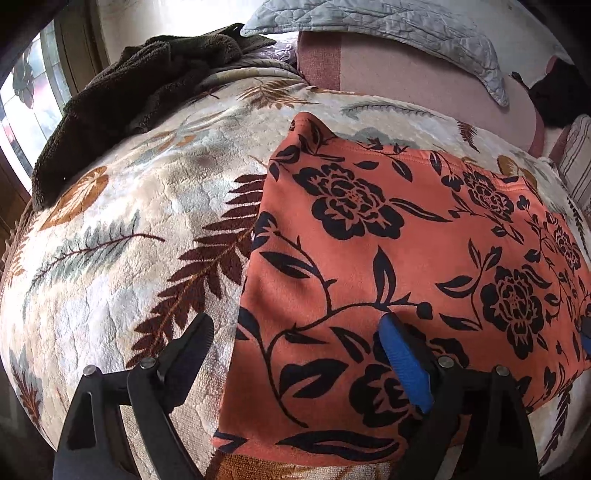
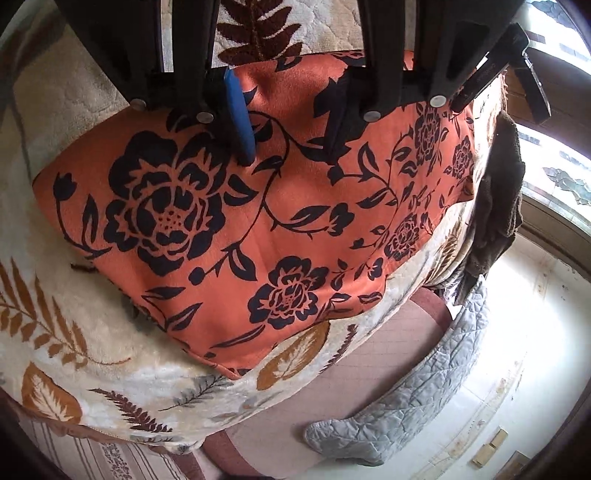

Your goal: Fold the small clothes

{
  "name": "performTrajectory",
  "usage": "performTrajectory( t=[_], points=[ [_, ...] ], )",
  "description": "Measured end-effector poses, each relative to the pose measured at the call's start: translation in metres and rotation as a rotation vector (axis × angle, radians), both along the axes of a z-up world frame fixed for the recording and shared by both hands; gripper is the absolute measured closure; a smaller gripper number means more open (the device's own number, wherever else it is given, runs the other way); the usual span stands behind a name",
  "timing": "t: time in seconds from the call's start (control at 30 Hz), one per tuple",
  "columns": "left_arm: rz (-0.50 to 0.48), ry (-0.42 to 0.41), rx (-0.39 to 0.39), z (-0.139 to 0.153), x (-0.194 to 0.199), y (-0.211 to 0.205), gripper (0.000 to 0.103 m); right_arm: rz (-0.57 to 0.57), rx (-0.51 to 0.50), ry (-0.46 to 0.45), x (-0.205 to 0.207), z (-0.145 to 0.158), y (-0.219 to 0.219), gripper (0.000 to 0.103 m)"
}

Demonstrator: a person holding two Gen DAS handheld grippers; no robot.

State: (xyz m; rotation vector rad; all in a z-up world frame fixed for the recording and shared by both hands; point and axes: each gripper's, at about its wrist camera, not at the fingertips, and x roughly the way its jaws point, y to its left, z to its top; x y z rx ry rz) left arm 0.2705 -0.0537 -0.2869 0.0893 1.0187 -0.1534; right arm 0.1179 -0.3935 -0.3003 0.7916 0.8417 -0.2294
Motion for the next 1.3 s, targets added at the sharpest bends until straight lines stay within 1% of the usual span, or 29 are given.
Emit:
performTrajectory(
  t=[0.07,0.1,0.17,0.27,0.37,0.43,0.5,0.57,0.63,0.73,0.8,0.9,0.97,1.03,1.1,1.17,1.2,1.23,1.27,1.3],
  points=[
    [0.018,0.018,-0.036,0.001,-0.001,0.006,0.011,-0.012,0.012,-0.041,-0.007,0.009,-0.003,0.061],
    [0.026,0.013,-0.050,0.004,-0.004,0.008,0.011,-0.020,0.023,-0.068,-0.013,0.013,-0.006,0.061],
    [0.033,-0.038,-0.069,0.014,-0.014,0.013,0.011,-0.047,0.054,-0.119,-0.028,0.021,-0.013,0.059],
    [0.007,-0.102,-0.084,0.030,-0.030,0.014,0.011,-0.109,0.132,-0.170,-0.055,0.026,-0.027,0.045],
    [-0.020,-0.120,-0.097,0.036,-0.039,0.011,0.010,-0.142,0.213,-0.181,-0.076,0.023,-0.036,0.044],
    [-0.027,-0.108,-0.064,0.032,-0.040,0.008,0.010,-0.156,0.261,-0.159,-0.084,0.015,-0.038,0.044],
    [-0.031,-0.073,-0.039,0.026,-0.037,0.006,0.010,-0.168,0.316,-0.142,-0.086,0.004,-0.038,0.044],
    [-0.019,-0.035,-0.055,0.020,-0.032,0.008,0.010,-0.187,0.348,-0.122,-0.084,-0.005,-0.040,0.044],
    [0.006,-0.012,-0.071,0.016,-0.026,0.012,0.010,-0.206,0.360,-0.111,-0.081,-0.013,-0.041,0.044],
    [0.024,-0.001,-0.051,0.011,-0.018,0.014,0.010,-0.231,0.387,-0.085,-0.070,-0.028,-0.043,0.044],
    [0.033,-0.004,-0.039,0.010,-0.013,0.015,0.010,-0.261,0.412,-0.123,-0.066,-0.035,-0.047,0.044],
    [0.038,-0.005,-0.019,0.008,-0.007,0.013,0.010,-0.305,0.420,-0.171,-0.060,-0.042,-0.057,0.045],
    [0.042,0.021,-0.014,0.004,-0.002,0.012,0.010,-0.324,0.422,-0.196,-0.055,-0.044,-0.061,0.045],
    [0.050,0.079,-0.039,-0.002,0.006,0.012,0.009,-0.337,0.400,-0.212,-0.049,-0.043,-0.062,0.046],
    [0.056,0.095,-0.084,-0.003,0.009,0.016,0.009,-0.338,0.375,-0.212,-0.040,-0.040,-0.061,0.046],
    [0.063,0.101,-0.101,-0.004,0.012,0.019,0.009,-0.316,0.344,-0.209,-0.029,-0.038,-0.061,0.046],
    [0.065,0.106,-0.108,-0.004,0.013,0.020,0.009,-0.300,0.325,-0.201,-0.023,-0.037,-0.060,0.050],
    [0.070,0.106,-0.114,-0.003,0.014,0.022,0.009,-0.287,0.303,-0.187,-0.018,-0.036,-0.060,0.058],
    [0.077,0.101,-0.115,-0.002,0.014,0.023,0.009,-0.271,0.292,-0.165,-0.012,-0.038,-0.059,0.077],
    [0.088,0.094,-0.112,0.000,0.016,0.025,0.009,-0.270,0.298,-0.154,-0.010,-0.042,-0.058,0.080]
  ],
)
